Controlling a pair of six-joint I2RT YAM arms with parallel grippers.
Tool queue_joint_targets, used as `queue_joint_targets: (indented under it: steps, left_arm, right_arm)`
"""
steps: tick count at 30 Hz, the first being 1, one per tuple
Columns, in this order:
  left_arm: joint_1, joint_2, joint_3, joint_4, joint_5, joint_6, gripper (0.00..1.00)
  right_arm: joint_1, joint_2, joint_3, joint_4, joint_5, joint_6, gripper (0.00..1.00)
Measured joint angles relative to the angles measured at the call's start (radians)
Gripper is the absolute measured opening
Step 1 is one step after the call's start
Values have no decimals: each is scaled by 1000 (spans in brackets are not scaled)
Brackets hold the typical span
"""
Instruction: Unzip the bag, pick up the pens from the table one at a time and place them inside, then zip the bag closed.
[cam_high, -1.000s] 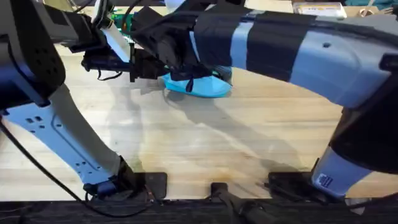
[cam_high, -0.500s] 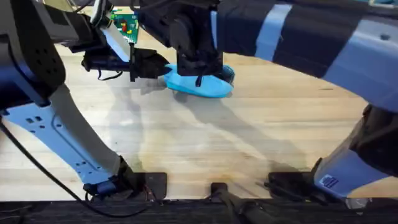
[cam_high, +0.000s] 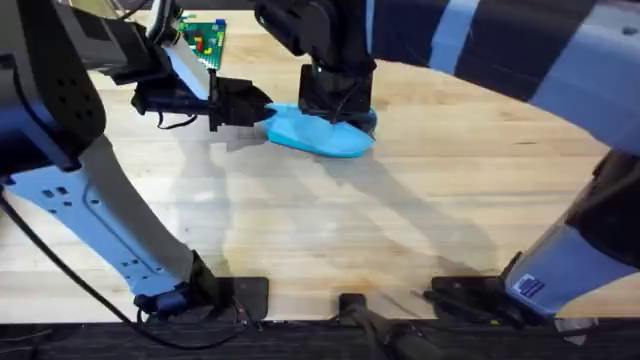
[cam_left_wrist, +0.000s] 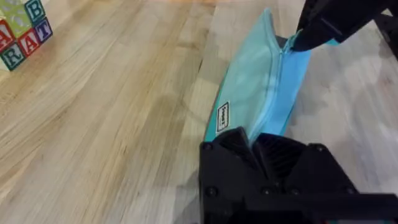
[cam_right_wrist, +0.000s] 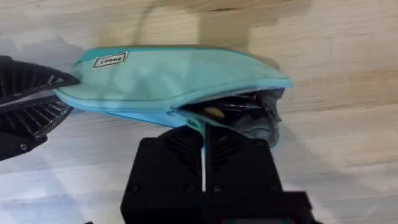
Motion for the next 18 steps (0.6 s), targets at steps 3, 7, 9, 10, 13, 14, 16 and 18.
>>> queue_joint_targets:
  steps: [3, 7, 9, 10, 13, 14, 16, 18]
  left_arm:
    - [-2, 0, 0, 0, 0, 0, 42]
    - [-2, 0, 0, 1, -1, 0, 42]
    - [0, 0, 0, 1, 1, 0, 42]
    - [0, 0, 0, 0, 1, 0, 42]
    - [0, 0, 0, 0, 1, 0, 42]
    - [0, 0, 0, 0, 1, 0, 42]
    - [0, 0, 0, 0, 1, 0, 42]
    - [1, 0, 0, 1, 0, 0, 42]
  right_arm:
    - [-13, -8, -12, -6, -15, 0, 31]
    - [-35, -44, -32, -24, -18, 0, 31]
    - [-55, -77, -58, -20, -28, 0, 31]
    - [-58, -81, -68, -17, -31, 0, 31]
    - [-63, -125, -149, 30, -37, 0, 31]
    - [-66, -133, -158, 34, -39, 0, 31]
    - [-78, -155, -184, 41, -46, 7, 31]
    - [-111, -214, -243, 70, -58, 15, 31]
